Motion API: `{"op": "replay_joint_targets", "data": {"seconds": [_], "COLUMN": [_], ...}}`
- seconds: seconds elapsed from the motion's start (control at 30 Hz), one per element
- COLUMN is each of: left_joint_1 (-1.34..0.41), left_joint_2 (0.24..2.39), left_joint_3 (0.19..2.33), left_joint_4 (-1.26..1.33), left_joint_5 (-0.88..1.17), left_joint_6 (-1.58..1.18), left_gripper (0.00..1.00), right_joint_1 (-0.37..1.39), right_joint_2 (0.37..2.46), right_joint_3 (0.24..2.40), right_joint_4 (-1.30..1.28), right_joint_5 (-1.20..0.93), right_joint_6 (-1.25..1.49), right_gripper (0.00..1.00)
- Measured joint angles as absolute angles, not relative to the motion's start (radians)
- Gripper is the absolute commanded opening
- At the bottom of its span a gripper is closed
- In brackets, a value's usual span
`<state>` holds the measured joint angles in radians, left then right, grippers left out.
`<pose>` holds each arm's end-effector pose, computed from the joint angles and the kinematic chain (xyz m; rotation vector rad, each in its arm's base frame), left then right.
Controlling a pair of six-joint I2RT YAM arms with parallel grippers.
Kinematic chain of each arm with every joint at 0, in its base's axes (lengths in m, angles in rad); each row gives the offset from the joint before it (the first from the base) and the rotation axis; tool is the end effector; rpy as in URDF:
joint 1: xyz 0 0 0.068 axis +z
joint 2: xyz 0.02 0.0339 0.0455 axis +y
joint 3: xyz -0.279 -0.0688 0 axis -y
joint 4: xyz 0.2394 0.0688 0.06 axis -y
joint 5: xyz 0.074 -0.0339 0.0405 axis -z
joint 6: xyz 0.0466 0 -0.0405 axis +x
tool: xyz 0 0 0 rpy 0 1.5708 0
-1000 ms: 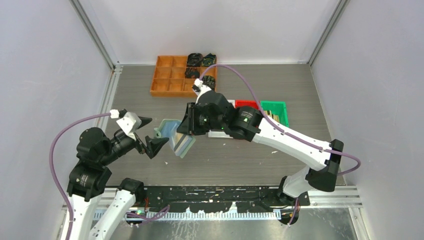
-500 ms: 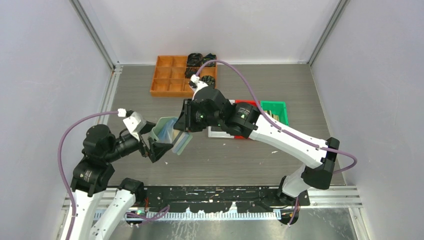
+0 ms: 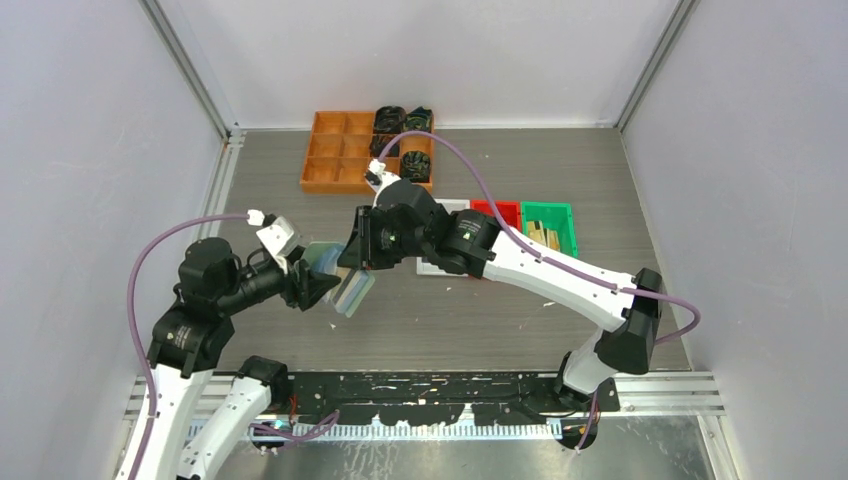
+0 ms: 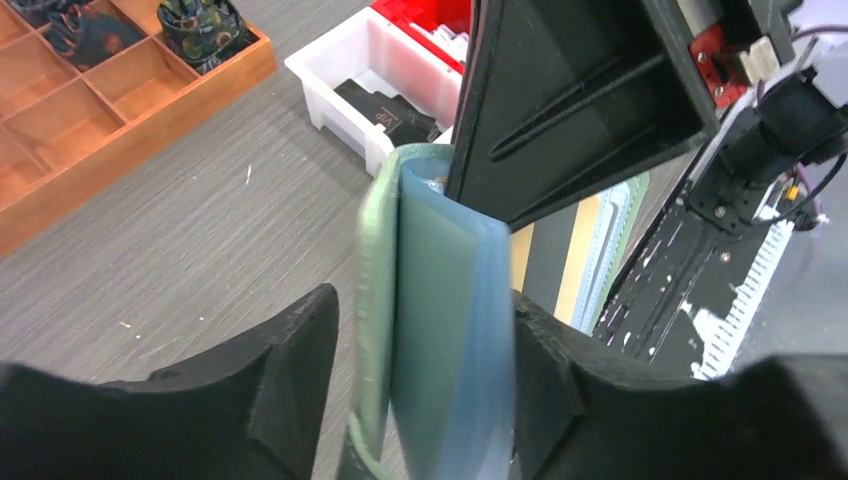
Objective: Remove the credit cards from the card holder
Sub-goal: Remove the credit card from the card holder.
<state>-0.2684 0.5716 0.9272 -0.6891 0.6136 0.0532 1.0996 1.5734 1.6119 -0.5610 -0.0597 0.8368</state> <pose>0.0843 -0.0510 0.3673 0.7116 1.7683 -0.7278 0.1619 0.3239 0.4015 -0.3468 2.3158 1.1547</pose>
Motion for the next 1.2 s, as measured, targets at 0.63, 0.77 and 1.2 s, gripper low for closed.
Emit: {"op": "replay_joint_targets", "data": {"seconds": [0.63, 0.77, 1.2], "left_joint_1": [-0.268, -0.268, -0.268], "left_joint_2": [0.617, 0.662, 0.749], "left_joint_3": [1.062, 1.097, 1.176], "left_joint_4": [-0.832, -0.855, -0.873], "left_joint_5": [0.755, 0.827, 1.077], "left_joint_6": [0.08, 0.026, -0.14], "left_gripper": [0.05, 0.04, 0.02], "right_joint_1": [0.971, 0.96, 0.908], "right_joint_2": [1.398, 1.355, 1.225], "right_joint_3": [1.297, 1.231, 1.184], "right_joint_4": [-0.178, -0.113, -0.124], "right_joint_5": [-0.514, -0.594, -0.72], "right_joint_6": [0.922, 0.903, 0.626], "right_gripper": [0.52, 0.54, 0.62]}}
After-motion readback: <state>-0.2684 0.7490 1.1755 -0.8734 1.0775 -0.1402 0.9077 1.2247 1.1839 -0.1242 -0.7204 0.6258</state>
